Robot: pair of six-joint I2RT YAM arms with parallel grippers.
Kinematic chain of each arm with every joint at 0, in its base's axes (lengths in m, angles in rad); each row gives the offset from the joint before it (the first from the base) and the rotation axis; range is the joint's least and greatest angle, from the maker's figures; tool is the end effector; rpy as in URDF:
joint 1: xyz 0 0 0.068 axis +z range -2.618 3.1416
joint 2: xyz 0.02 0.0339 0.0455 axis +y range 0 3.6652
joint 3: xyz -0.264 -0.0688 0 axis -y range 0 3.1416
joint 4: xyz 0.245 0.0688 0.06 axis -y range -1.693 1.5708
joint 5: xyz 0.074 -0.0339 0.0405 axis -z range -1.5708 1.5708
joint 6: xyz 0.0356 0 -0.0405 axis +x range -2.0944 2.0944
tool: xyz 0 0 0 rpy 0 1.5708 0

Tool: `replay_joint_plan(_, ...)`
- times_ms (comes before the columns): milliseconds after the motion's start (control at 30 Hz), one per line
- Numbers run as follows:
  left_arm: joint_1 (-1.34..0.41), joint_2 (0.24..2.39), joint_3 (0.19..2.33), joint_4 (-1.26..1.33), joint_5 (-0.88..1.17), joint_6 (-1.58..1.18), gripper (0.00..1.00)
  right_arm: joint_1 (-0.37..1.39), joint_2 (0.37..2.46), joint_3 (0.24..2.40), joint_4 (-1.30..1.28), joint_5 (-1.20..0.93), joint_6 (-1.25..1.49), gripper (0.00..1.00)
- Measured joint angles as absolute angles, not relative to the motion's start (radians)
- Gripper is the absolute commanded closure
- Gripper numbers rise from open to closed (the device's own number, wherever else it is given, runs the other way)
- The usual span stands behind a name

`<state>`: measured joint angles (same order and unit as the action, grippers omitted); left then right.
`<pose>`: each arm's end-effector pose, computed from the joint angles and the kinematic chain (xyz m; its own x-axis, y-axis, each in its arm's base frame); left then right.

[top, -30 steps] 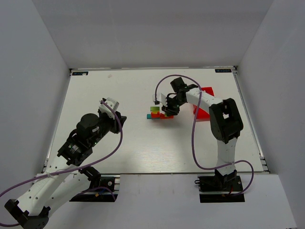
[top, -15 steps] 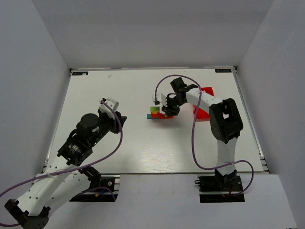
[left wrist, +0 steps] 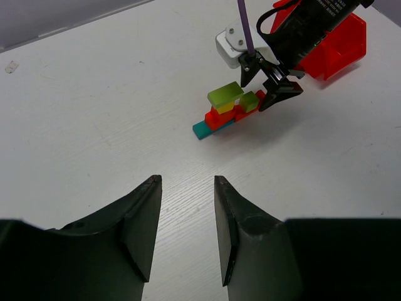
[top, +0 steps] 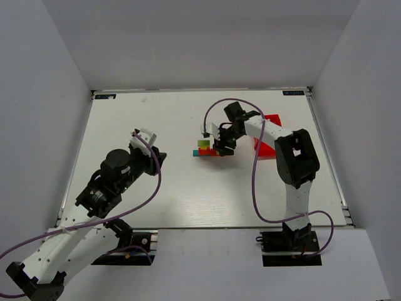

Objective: Build the wood block tower

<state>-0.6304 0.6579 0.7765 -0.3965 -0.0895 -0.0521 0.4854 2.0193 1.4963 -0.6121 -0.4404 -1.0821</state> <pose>0.1251 -0.0873 0.3335 -0.2483 0.1170 -0.9616 0.5054 0.8625 -0.0256 0.3657 0.2101 0.1847 0.1367 -0.8309 -0.5394 -0.9808 -0.0372 -0.1912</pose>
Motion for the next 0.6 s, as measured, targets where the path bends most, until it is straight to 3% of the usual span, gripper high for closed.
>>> replay_joint_plan(33, -0.63, 0.658, 0.776, -0.397, -0.089, -0.052, 0.5, 0.485, 2.019, 1.496, -0.612, -0.44, -1.082, 0.22)
replay_joint_plan(67, -0.63, 0.658, 0.776, -0.397, -0.089, -0.052, 0.5, 0.485, 2.019, 1.496, -0.612, -0.44, -1.078, 0.22)
replay_joint_plan(100, -0.63, 0.658, 0.776, -0.397, -0.089, -0.052, 0.5, 0.485, 2.019, 1.496, -0.612, -0.44, -1.08, 0.1)
replay_joint_plan(400, -0.63, 0.658, 0.776, -0.397, -0.091, -0.052, 0.5, 0.482, 2.012, 1.494, -0.612, -0.441, -1.076, 0.1)
replay_joint_plan(600, -0.63, 0.658, 0.774, -0.397, -0.097, -0.052, 0.5, 0.45, 1.904, 1.463, -0.623, -0.444, -1.077, 0.1)
